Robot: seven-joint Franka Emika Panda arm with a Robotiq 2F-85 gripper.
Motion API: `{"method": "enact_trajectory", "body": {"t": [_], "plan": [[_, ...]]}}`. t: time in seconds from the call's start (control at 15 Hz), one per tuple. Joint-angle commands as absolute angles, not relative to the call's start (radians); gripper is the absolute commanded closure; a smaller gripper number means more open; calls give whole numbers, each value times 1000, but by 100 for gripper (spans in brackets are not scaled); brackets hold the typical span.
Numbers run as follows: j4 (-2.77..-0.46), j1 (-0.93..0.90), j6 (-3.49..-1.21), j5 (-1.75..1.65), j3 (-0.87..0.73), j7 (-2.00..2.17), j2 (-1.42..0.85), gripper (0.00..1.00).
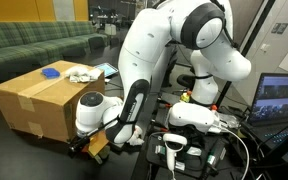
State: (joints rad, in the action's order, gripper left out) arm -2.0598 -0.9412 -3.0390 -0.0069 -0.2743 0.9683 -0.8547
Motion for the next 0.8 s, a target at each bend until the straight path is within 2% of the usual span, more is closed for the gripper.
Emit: {"method": "enact_trajectory", "body": {"t": [0.0,0.73], "plan": [[-1994,-955,-3045,29,-313,945,-919,0],[-1924,-1032,-3005,23,-450,958,-1040,0]]}}
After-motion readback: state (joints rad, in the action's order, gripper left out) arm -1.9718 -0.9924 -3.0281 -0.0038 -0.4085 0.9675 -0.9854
